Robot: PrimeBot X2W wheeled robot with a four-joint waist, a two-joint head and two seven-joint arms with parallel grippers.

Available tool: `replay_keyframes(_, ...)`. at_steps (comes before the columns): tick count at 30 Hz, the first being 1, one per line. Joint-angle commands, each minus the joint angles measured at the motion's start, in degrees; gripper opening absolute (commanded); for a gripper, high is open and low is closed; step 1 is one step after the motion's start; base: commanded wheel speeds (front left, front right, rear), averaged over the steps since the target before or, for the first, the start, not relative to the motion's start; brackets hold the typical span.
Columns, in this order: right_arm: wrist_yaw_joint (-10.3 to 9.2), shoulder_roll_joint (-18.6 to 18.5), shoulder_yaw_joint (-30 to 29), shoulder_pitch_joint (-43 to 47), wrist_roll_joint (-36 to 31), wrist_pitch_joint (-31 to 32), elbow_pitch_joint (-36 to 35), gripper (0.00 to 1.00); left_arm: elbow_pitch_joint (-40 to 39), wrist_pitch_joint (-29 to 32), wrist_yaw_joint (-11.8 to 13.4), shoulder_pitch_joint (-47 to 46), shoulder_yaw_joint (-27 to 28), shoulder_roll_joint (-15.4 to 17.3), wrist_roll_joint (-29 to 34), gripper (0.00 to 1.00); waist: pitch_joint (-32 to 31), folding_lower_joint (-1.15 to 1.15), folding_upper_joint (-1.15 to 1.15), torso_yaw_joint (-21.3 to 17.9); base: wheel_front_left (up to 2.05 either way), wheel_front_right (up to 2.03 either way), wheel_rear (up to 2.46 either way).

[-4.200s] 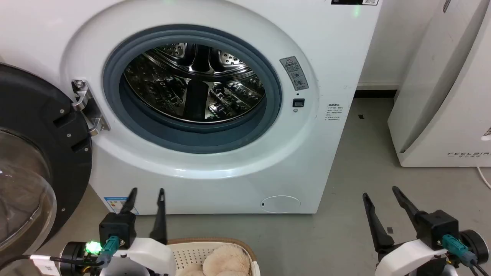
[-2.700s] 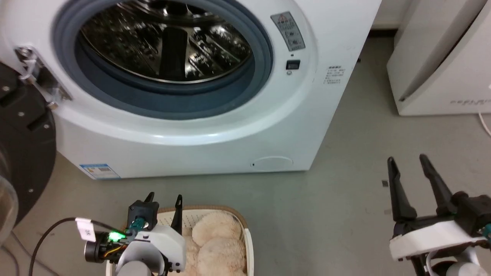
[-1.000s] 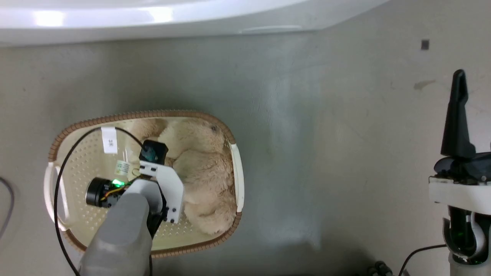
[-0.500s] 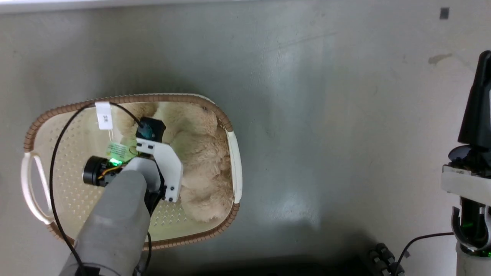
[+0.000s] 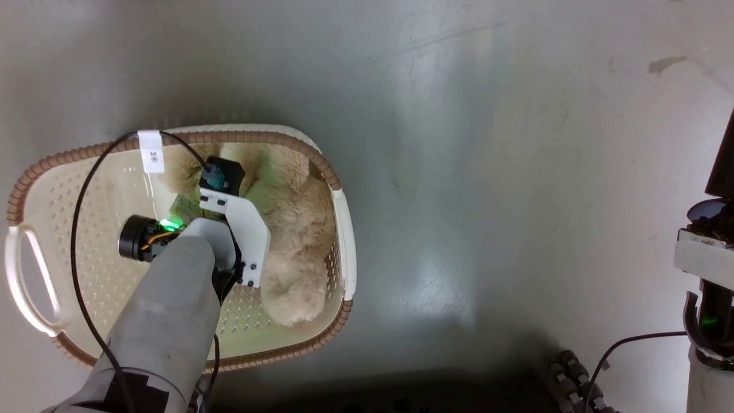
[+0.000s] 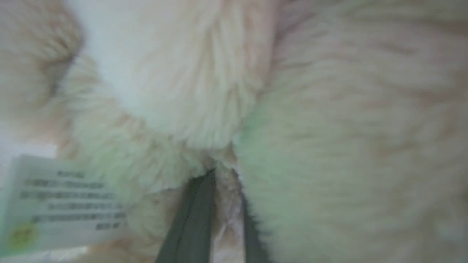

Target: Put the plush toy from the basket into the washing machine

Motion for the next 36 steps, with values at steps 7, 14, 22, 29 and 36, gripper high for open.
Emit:
replay_keyframes(7,-0.04,-0.01,0.09,-0.02,0.3,-0.49,2.32,1.0,2.24,-1.81,-0.52,3.27,-1.12,0.06,-0.58,0.0,-5.55,0.0,0.0,-0.64,0.0,0.0,0.0)
replay_keyframes(14,-0.04,-0.01,0.21,2.26,-0.24,-0.49,5.69,1.0,2.24,-5.61,-1.3,6.89,-3.04,-0.39,-0.15,0.0,-13.24,0.0,0.0,-0.6,0.0,0.0,0.0)
replay_keyframes(22,-0.04,-0.01,0.65,6.18,-1.72,-0.49,8.17,1.0,2.24,-11.75,-2.12,11.48,-5.29,-2.11,-0.14,0.0,-22.83,0.0,0.0,1.11,0.0,0.0,0.0)
replay_keyframes(29,-0.04,-0.01,2.23,10.27,-4.02,-0.49,9.84,1.0,2.24,-16.65,-2.09,16.15,-6.2,-3.29,-0.77,0.0,-30.87,0.0,0.0,2.69,0.0,0.0,0.0)
replay_keyframes(36,-0.04,-0.01,2.83,13.94,-4.41,-0.49,11.04,1.0,2.22,-20.96,-1.81,19.42,-7.44,-3.95,-0.87,0.0,-37.46,0.0,0.0,3.92,0.0,0.0,0.0)
